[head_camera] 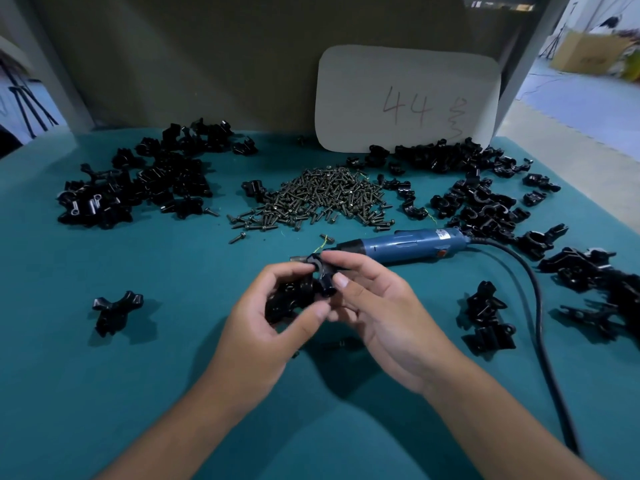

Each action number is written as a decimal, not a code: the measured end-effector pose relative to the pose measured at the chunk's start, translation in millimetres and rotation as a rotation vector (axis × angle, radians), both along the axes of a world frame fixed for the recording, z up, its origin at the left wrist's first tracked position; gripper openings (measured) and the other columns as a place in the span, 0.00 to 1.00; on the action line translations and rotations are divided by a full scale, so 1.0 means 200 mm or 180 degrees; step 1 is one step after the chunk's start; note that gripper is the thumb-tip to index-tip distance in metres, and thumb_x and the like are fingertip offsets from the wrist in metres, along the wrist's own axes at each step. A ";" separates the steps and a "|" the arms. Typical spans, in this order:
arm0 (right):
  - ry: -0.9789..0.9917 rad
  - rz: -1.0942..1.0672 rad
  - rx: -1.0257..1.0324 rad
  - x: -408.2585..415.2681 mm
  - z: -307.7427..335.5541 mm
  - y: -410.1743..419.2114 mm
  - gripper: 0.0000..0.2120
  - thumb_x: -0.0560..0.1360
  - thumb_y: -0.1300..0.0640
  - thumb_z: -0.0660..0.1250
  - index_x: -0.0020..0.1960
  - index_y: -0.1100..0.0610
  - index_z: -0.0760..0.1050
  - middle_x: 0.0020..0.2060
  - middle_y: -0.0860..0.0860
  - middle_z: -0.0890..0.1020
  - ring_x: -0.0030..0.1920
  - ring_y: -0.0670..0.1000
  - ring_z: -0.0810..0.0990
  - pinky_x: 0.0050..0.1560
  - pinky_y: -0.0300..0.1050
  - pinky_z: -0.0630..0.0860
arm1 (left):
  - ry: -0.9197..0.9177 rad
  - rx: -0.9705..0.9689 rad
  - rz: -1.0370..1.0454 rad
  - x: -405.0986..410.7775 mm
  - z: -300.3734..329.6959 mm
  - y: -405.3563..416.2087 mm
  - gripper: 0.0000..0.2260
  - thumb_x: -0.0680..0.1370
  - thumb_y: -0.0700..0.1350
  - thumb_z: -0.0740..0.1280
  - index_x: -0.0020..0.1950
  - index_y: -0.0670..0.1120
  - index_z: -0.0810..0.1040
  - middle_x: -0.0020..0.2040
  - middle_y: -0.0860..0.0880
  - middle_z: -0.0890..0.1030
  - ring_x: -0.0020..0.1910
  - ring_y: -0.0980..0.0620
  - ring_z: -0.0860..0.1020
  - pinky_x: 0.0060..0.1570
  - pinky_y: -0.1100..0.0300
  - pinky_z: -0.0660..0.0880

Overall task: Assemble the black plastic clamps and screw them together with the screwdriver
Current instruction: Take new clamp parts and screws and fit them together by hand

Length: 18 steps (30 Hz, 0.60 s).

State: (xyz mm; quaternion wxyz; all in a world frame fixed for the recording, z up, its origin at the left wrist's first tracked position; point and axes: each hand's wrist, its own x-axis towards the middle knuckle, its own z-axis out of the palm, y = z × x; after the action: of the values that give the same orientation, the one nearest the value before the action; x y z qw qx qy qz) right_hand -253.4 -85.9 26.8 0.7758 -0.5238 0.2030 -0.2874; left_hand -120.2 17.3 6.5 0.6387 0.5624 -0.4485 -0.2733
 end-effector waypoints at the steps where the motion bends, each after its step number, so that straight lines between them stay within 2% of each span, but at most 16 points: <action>1: 0.0006 0.0014 -0.0042 0.00 0.00 0.00 0.12 0.81 0.65 0.65 0.59 0.55 0.83 0.49 0.55 0.84 0.45 0.49 0.83 0.44 0.39 0.80 | -0.0066 -0.0012 0.0047 0.00 0.00 0.00 0.16 0.73 0.46 0.75 0.59 0.53 0.79 0.53 0.54 0.85 0.51 0.55 0.84 0.51 0.65 0.78; 4: 0.0235 0.0012 -0.0595 -0.01 -0.01 -0.01 0.12 0.80 0.61 0.68 0.61 0.48 0.81 0.46 0.55 0.82 0.46 0.50 0.81 0.45 0.43 0.79 | -0.0125 -0.0061 0.0203 0.01 0.00 0.00 0.12 0.73 0.46 0.75 0.55 0.55 0.81 0.50 0.54 0.86 0.48 0.56 0.84 0.49 0.66 0.79; 6: 0.0567 -0.0026 -0.1237 -0.01 -0.02 -0.01 0.14 0.81 0.55 0.68 0.63 0.41 0.79 0.40 0.49 0.80 0.43 0.46 0.79 0.43 0.45 0.77 | -0.0124 -0.0099 0.0303 0.02 0.01 0.00 0.10 0.73 0.50 0.75 0.54 0.56 0.82 0.50 0.55 0.86 0.47 0.58 0.84 0.47 0.67 0.78; 8: 0.0869 -0.0005 -0.1849 -0.02 -0.03 -0.01 0.15 0.81 0.52 0.67 0.65 0.37 0.77 0.39 0.42 0.79 0.43 0.44 0.77 0.46 0.51 0.77 | -0.0115 -0.0101 0.0358 0.02 0.02 0.00 0.11 0.73 0.54 0.73 0.54 0.56 0.83 0.51 0.55 0.85 0.50 0.57 0.83 0.51 0.65 0.78; 9: 0.0940 0.0078 -0.1991 -0.02 -0.03 -0.01 0.16 0.81 0.51 0.67 0.66 0.36 0.76 0.41 0.41 0.79 0.44 0.44 0.78 0.48 0.51 0.78 | -0.0065 -0.0097 0.0376 0.02 0.02 0.00 0.11 0.72 0.54 0.74 0.54 0.56 0.83 0.51 0.54 0.86 0.51 0.55 0.84 0.51 0.64 0.78; 11: 0.1025 0.0259 -0.2113 -0.03 -0.02 -0.02 0.19 0.81 0.51 0.68 0.69 0.35 0.73 0.44 0.40 0.81 0.47 0.44 0.80 0.49 0.45 0.78 | 0.0179 -0.0098 0.0375 0.02 0.02 0.00 0.10 0.73 0.51 0.75 0.53 0.53 0.84 0.49 0.51 0.86 0.47 0.54 0.84 0.46 0.64 0.79; 14: 0.1234 0.0110 -0.2578 -0.04 -0.01 -0.05 0.16 0.80 0.49 0.69 0.66 0.35 0.74 0.44 0.42 0.81 0.45 0.45 0.80 0.40 0.36 0.74 | 0.0430 -0.0099 0.0246 0.03 0.02 0.01 0.08 0.73 0.50 0.74 0.51 0.53 0.84 0.46 0.48 0.86 0.42 0.52 0.85 0.40 0.64 0.79; 16: 0.1362 -0.0028 -0.2835 -0.05 -0.01 -0.07 0.13 0.77 0.43 0.70 0.61 0.36 0.75 0.45 0.43 0.78 0.48 0.47 0.77 0.43 0.39 0.76 | 0.0485 -0.0092 0.0181 0.03 0.03 0.01 0.08 0.73 0.52 0.75 0.51 0.54 0.84 0.46 0.49 0.86 0.42 0.52 0.85 0.42 0.64 0.80; 18: 0.1325 -0.0080 -0.2765 -0.05 -0.02 -0.07 0.13 0.76 0.41 0.71 0.59 0.37 0.75 0.49 0.43 0.75 0.51 0.48 0.75 0.49 0.45 0.77 | 0.0438 -0.0073 0.0169 0.03 0.03 0.00 0.12 0.72 0.56 0.73 0.52 0.55 0.83 0.47 0.51 0.86 0.44 0.54 0.84 0.44 0.64 0.80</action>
State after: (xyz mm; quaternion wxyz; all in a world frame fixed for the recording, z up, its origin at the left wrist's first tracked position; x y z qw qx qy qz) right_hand -264.2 -99.9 22.1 0.4246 -0.8433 0.2215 -0.2439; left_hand -114.4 17.8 11.5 0.6814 0.5466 -0.3915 -0.2891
